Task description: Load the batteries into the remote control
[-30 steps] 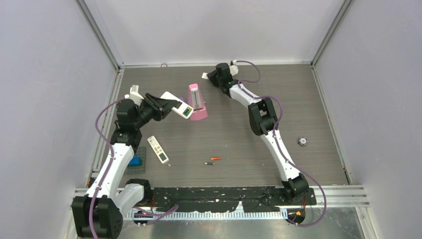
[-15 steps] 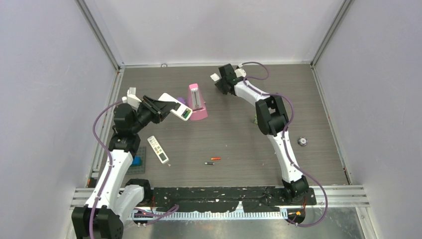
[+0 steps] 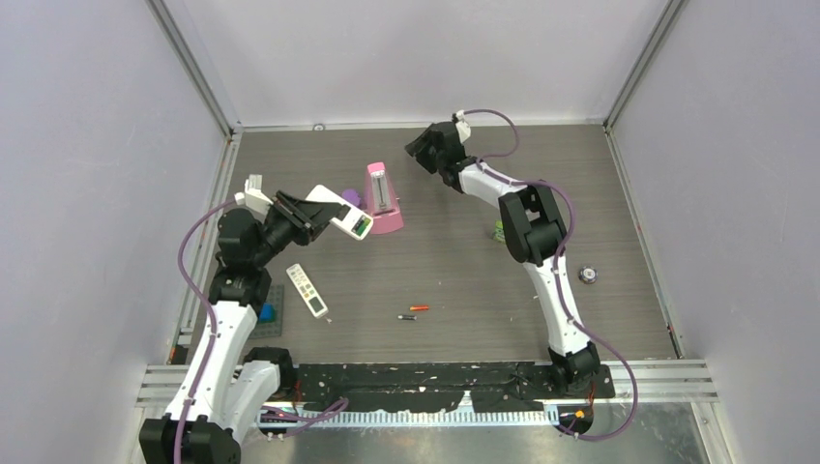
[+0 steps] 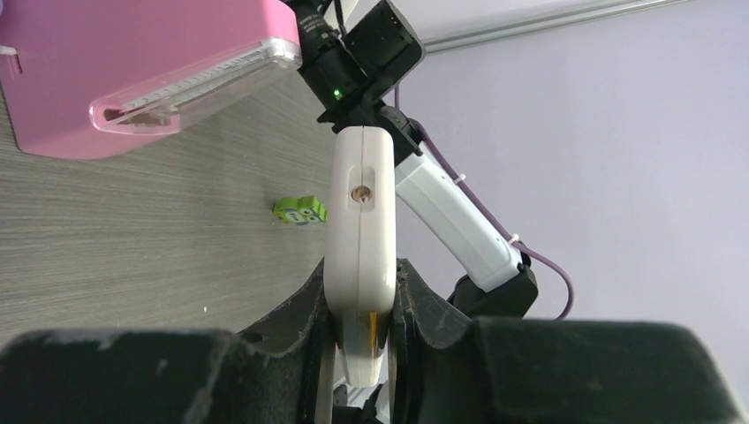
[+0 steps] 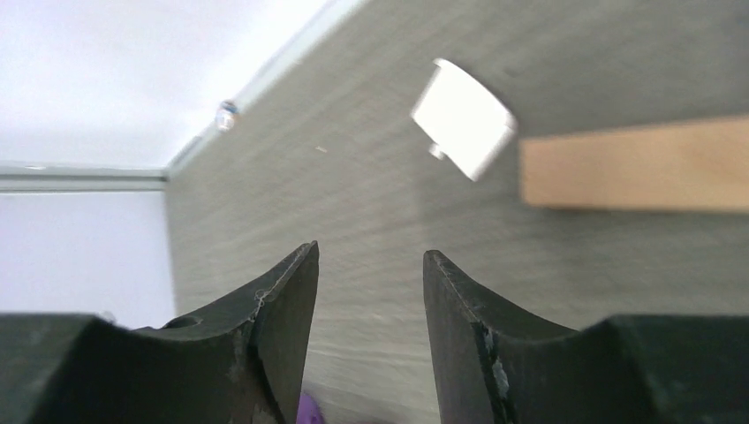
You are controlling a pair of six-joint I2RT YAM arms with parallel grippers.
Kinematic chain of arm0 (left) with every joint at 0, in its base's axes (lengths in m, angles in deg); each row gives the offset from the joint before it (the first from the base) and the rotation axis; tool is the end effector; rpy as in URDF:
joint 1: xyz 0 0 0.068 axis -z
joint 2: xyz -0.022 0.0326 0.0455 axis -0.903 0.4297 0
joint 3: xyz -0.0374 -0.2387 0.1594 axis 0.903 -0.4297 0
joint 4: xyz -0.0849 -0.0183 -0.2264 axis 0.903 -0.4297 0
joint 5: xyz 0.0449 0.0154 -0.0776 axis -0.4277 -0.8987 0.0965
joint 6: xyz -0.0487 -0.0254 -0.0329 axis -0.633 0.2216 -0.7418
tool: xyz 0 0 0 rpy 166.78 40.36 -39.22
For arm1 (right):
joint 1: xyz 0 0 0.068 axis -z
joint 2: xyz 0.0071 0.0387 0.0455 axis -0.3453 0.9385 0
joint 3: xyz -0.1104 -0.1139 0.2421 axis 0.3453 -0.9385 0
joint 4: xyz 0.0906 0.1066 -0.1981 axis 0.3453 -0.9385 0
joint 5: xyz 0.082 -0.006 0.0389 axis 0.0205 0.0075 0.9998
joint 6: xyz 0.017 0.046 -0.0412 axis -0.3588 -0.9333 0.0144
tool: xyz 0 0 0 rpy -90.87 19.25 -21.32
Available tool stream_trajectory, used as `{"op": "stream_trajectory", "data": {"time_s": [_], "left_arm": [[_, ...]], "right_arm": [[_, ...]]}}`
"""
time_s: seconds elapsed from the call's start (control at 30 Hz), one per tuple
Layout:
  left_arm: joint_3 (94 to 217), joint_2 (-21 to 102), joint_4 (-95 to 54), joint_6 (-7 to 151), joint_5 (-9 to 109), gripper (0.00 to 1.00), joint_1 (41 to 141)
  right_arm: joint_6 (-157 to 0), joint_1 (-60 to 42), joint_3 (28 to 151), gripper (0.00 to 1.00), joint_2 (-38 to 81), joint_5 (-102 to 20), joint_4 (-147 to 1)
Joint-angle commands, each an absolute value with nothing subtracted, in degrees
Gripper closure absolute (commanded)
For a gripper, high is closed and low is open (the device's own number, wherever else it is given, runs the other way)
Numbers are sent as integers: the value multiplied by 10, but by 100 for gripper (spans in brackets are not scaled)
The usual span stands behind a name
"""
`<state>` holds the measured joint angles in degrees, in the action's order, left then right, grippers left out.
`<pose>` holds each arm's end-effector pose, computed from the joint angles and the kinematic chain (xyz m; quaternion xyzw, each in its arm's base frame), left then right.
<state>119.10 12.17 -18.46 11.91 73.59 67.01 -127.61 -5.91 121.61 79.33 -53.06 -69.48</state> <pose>0.1732 -0.0336 0.3191 -0.2580 0.6970 -0.5463 0.3863 0.5077 0.2445 0.1754 0.2394 0.8248 0.3112 0.4069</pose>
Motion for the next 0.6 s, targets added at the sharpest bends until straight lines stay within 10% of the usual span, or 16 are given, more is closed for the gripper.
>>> {"op": "stream_trajectory", "data": {"time_s": [0.0,0.57], "left_arm": [[1197,104,-186,130,746,100,666],[1200,118,-183,127,739,100,665]], "right_arm": [[-1297,-55,1278,48,831,-516,-560],[-1409,-55,1275,54,911,-591,-427]]}}
